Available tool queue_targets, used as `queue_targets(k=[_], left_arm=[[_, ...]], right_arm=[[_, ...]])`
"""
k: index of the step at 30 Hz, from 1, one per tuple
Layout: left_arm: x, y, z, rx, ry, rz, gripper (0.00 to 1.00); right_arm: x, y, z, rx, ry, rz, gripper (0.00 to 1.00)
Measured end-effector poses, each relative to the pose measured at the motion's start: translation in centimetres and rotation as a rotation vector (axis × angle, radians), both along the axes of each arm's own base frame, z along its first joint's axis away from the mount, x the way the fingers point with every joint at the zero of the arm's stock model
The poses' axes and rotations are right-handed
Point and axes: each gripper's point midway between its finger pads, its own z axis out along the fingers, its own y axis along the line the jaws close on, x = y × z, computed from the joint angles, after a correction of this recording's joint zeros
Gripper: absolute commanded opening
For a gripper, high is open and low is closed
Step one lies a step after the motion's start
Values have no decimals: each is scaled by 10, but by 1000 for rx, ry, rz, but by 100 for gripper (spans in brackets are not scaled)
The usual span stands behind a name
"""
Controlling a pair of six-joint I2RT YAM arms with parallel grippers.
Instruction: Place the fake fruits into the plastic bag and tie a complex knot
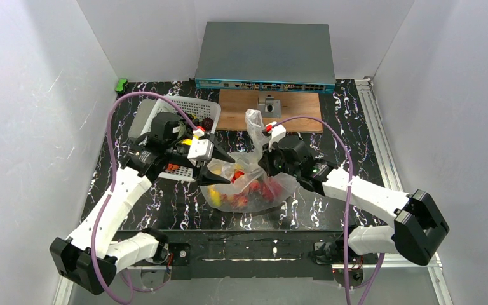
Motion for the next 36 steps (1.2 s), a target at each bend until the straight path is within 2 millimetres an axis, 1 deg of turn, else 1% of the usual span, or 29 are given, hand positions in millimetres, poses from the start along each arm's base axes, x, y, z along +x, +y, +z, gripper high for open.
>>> queue_targets(k=[2,4,5,8,10,11,13,16,18,20,22,23,25,27,29,31,33,36], left_arm=[[-2,0,-4,10,17,-10,37],[-1,-1,-11,24,39,-14,9],[0,-2,-14,32,51,-15,0],[8,-4,-21,54,93,-1,0],[20,-9,-18,58,126,39,0],[25,-10,-15,54,137,59,0],[38,-15,-1,34,152,114,0],[62,-21,30,-19,174,230,0],[74,-22,38,-37,207,306,0],[85,-21,36,-41,257,390,0],[94,-19,28,-37,306,459,0],[96,-17,22,-30,333,488,0],[100,-15,11,-16,381,531,0],[100,-15,5,-9,407,548,0],[100,-15,5,-9,416,551,0],[99,-16,6,-13,411,547,0],[97,-18,7,-13,409,537,0],[93,-21,7,-11,408,516,0]], right_arm=[[2,-3,0,0,-1,-9,1],[2,-8,0,0,-1,-18,1],[3,-10,0,0,-2,-23,1],[7,-16,2,0,-10,-39,1],[13,-24,2,-9,-17,-57,1],[17,-28,1,-18,-20,-67,1],[21,-35,-1,-41,-27,-75,1],[24,-37,-1,-63,-51,-63,1],[25,-34,3,-63,-78,-40,1],[26,-34,4,-79,-103,-24,3],[27,-36,3,-99,-116,-13,22],[27,-37,2,-109,-119,-6,34],[24,-39,0,-126,-116,10,62],[19,-42,1,-139,-107,26,78],[13,-44,13,-136,-118,49,88],[10,-45,32,-114,-146,60,94],[5,-45,60,-77,-194,81,98],[-4,-44,100,-20,-257,123,98]])
